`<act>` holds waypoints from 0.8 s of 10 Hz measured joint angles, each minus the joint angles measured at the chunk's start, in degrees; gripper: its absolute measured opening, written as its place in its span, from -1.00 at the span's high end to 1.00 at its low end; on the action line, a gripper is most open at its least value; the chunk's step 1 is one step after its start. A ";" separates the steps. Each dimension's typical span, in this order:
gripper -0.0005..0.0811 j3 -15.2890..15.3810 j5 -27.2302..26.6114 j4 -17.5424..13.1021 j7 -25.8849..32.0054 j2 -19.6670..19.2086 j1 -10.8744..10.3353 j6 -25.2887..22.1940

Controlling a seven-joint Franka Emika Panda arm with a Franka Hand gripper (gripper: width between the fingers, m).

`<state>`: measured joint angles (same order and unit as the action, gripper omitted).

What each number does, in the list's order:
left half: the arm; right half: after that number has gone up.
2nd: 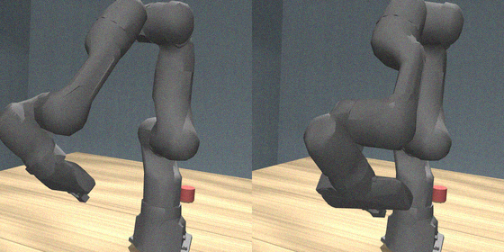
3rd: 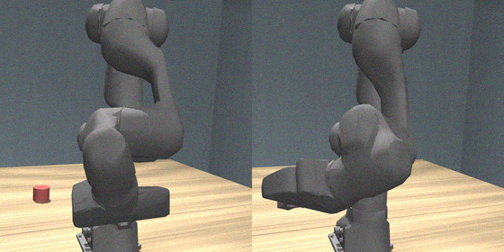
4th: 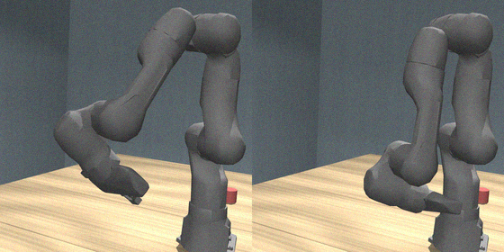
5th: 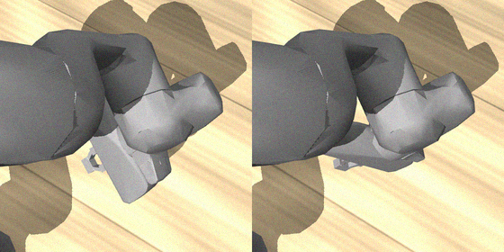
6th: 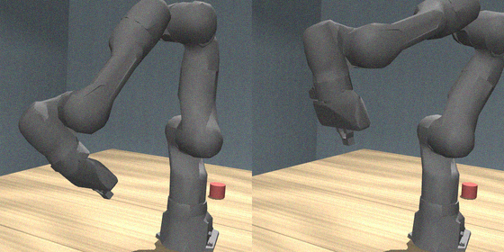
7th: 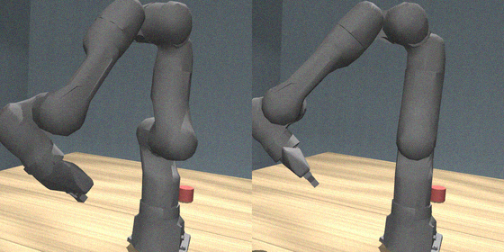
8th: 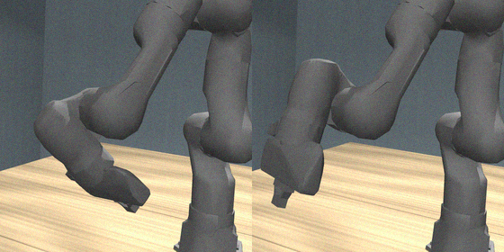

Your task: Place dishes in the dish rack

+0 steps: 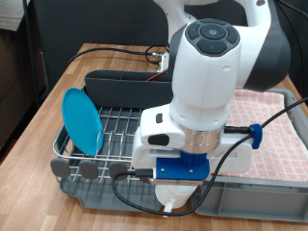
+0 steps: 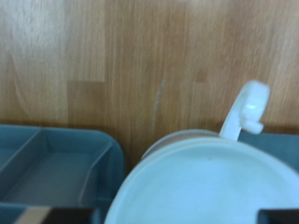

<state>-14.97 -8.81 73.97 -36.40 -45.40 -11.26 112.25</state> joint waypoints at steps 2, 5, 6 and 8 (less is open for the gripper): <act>-0.35 1.18 -0.64 -3.45 0.86 -1.01 1.10 -6.30; -0.79 1.92 -0.99 -8.97 0.90 -2.43 1.96 -15.58; -0.93 1.88 -0.99 -9.81 0.48 -2.46 1.96 -16.64; -0.97 1.28 -0.64 -10.08 -0.63 -1.89 1.58 -15.49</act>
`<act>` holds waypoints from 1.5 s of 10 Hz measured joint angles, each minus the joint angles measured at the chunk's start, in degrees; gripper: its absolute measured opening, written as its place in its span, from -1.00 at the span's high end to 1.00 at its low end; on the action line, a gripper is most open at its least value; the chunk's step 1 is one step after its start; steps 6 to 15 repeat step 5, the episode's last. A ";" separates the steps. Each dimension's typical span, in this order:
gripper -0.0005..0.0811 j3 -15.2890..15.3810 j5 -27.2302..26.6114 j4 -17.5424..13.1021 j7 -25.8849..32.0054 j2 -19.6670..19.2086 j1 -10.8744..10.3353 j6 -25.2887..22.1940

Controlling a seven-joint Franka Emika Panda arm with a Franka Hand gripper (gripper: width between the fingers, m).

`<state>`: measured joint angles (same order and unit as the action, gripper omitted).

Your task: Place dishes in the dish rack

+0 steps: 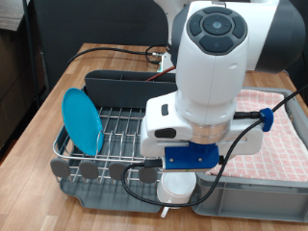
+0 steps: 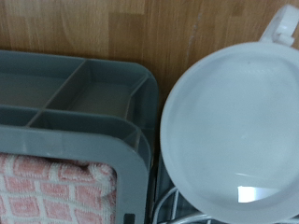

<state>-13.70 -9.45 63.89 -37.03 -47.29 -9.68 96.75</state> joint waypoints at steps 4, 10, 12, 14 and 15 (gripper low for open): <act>-0.98 -1.94 2.04 0.27 -2.07 3.41 -1.89 0.89; -0.98 -2.15 2.37 0.26 -2.30 4.17 -2.17 0.35; -0.98 -2.15 2.37 0.26 -2.30 4.17 -2.17 0.35; -0.98 -2.15 2.37 0.26 -2.30 4.17 -2.17 0.35; -0.98 -2.15 2.37 0.26 -2.30 4.17 -2.17 0.35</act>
